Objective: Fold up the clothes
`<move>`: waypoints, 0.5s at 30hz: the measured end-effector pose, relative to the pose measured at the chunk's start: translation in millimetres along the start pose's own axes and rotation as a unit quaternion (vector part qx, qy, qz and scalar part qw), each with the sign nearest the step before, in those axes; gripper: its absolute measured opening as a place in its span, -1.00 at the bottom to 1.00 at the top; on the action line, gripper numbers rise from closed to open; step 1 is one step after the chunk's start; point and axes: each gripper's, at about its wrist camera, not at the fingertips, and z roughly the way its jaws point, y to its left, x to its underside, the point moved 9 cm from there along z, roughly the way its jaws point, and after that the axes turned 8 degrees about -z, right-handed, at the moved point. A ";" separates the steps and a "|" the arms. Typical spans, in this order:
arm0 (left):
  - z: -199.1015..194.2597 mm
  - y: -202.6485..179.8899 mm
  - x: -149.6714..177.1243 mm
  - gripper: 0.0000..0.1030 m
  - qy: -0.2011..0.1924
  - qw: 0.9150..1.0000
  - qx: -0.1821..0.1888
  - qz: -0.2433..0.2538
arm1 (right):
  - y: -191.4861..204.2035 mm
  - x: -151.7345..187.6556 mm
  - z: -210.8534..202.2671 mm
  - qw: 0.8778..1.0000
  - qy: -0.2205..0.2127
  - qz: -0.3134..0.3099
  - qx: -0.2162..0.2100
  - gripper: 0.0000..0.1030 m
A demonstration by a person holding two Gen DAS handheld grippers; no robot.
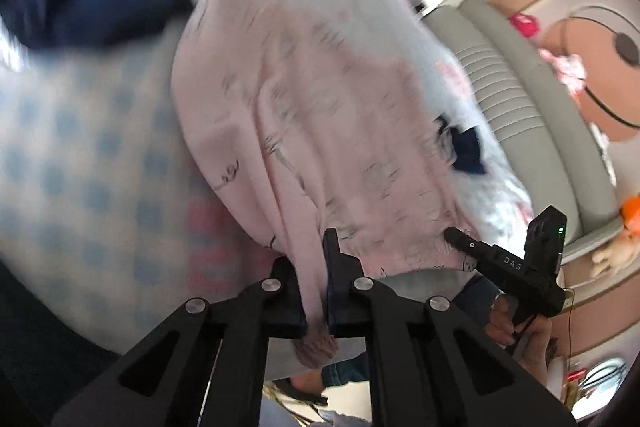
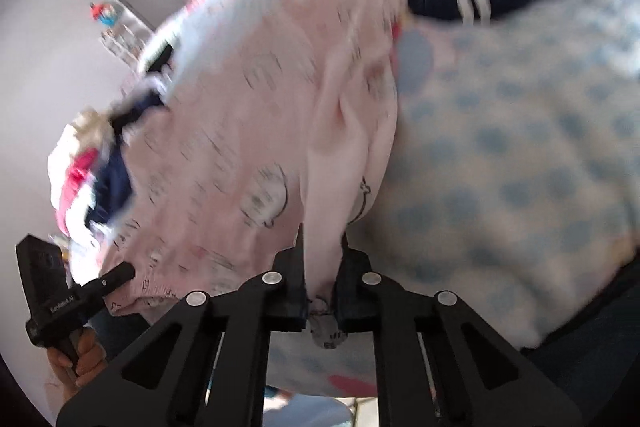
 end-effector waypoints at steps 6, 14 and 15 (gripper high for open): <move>-73.0 -62.4 -30.6 -0.89 -0.074 0.992 0.039 0.092 | 39.5 -45.8 -79.3 0.989 -0.116 -0.014 -0.086 -0.86; -117.4 -85.2 -39.6 -0.89 -0.089 0.987 0.094 0.097 | 66.1 -56.6 -151.6 0.975 -0.184 -0.052 -0.114 -0.85; -111.6 -80.7 -37.0 -0.89 -0.081 0.988 0.080 0.100 | 60.8 -53.7 -148.2 0.978 -0.175 -0.055 -0.099 -0.85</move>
